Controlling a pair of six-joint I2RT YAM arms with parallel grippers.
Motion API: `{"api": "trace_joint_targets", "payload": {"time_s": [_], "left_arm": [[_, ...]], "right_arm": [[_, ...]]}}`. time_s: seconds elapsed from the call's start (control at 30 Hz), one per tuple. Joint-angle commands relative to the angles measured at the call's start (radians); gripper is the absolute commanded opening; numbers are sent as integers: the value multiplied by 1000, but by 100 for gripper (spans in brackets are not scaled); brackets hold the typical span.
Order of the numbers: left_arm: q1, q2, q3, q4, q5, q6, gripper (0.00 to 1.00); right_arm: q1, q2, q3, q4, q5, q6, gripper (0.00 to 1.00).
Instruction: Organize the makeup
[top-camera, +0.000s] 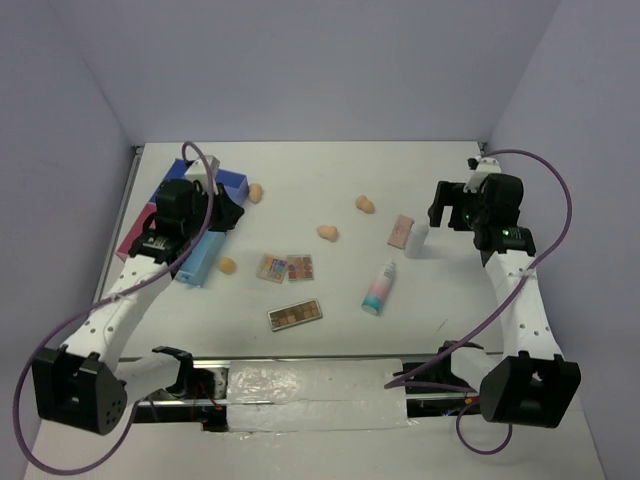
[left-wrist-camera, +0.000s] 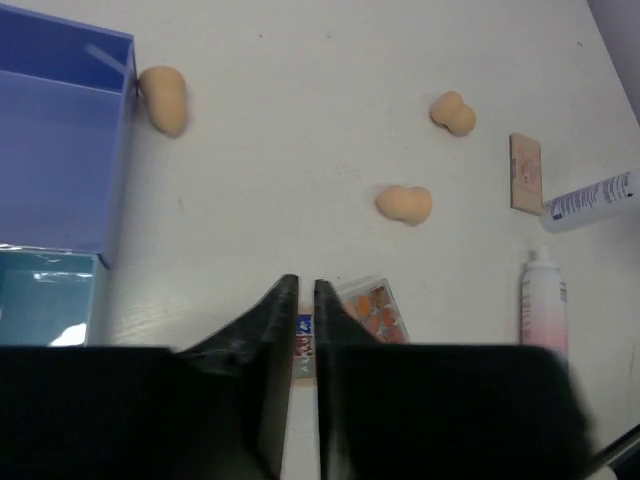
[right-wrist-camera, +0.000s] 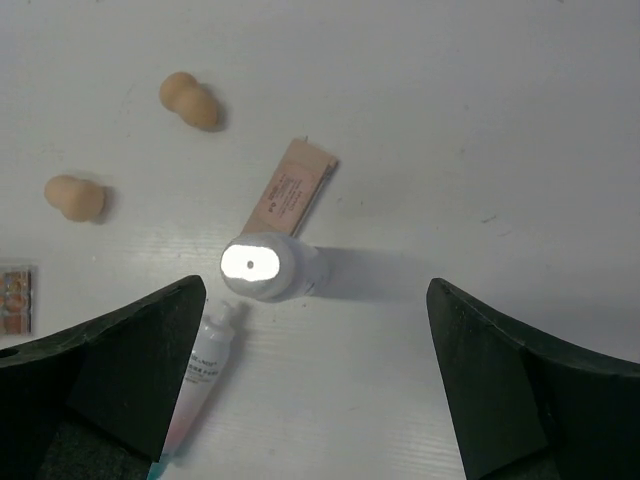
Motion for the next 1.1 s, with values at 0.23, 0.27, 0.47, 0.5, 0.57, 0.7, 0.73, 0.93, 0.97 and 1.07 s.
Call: {"api": "trace_joint_targets", "payload": {"time_s": [0.23, 0.27, 0.47, 0.5, 0.57, 0.7, 0.73, 0.93, 0.97, 1.07], "left_arm": [[-205, 209, 225, -120, -188, 137, 26], [-240, 239, 239, -146, -258, 143, 36], [-326, 414, 378, -288, -453, 124, 72], [-332, 444, 430, -312, -479, 117, 72], [-354, 552, 501, -374, -516, 116, 62], [-381, 703, 657, -464, -695, 119, 17], [-383, 735, 683, -477, -726, 116, 15], [-378, 973, 866, -495, -918, 180, 60], [-371, 1035, 889, -496, -935, 186, 62], [-341, 1148, 1021, -511, -978, 188, 63]], "right_arm": [[31, -32, 54, -271, -329, -575, 100], [31, -21, 50, -274, -338, -584, 100], [41, 104, 91, -260, -449, -610, 94], [41, 124, 103, -271, -475, -613, 62], [41, 149, 90, -247, -519, -592, 25], [41, 147, 9, -72, -600, -558, 46], [41, 147, -5, -50, -604, -543, 57], [41, 160, -56, -23, -650, -599, 71], [41, 161, -67, -26, -659, -616, 71], [41, 160, -76, -35, -694, -673, 71]]}}
